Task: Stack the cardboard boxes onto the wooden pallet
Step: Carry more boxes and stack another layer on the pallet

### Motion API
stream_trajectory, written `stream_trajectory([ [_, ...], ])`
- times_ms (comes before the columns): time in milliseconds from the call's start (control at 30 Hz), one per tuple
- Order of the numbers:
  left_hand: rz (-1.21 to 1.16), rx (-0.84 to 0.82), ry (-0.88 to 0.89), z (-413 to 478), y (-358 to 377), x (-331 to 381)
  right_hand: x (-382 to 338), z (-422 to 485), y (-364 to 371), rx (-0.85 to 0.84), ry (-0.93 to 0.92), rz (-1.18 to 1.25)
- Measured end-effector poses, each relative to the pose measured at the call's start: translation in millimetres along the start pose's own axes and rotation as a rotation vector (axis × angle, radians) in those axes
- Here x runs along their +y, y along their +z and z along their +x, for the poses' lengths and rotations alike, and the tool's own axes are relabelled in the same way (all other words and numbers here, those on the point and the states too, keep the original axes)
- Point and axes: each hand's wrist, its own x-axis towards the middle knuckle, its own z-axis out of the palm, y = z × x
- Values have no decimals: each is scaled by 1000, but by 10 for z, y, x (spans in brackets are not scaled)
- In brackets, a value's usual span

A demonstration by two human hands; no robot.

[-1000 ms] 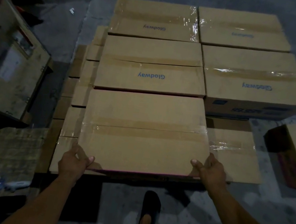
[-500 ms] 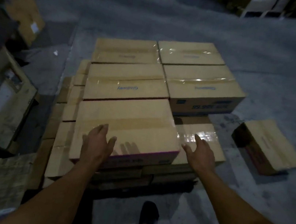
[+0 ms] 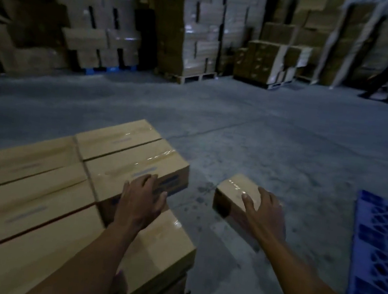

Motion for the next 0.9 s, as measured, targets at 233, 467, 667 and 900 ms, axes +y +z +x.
stream_trajectory([
  [233, -135, -99, 96, 1156, 1160, 1396, 1134, 1311, -650, 39, 119, -34],
  [467, -152, -173, 247, 2144, 1945, 2355, 1732, 2539, -907, 15, 182, -63],
  [667, -113, -274, 351, 3279, 2687, 2519, 1911, 3414, -517, -14, 216, -91],
  [900, -125, -519, 459, 4676, 4249, 2492, 2458, 4475, 378, -29, 410, -178],
])
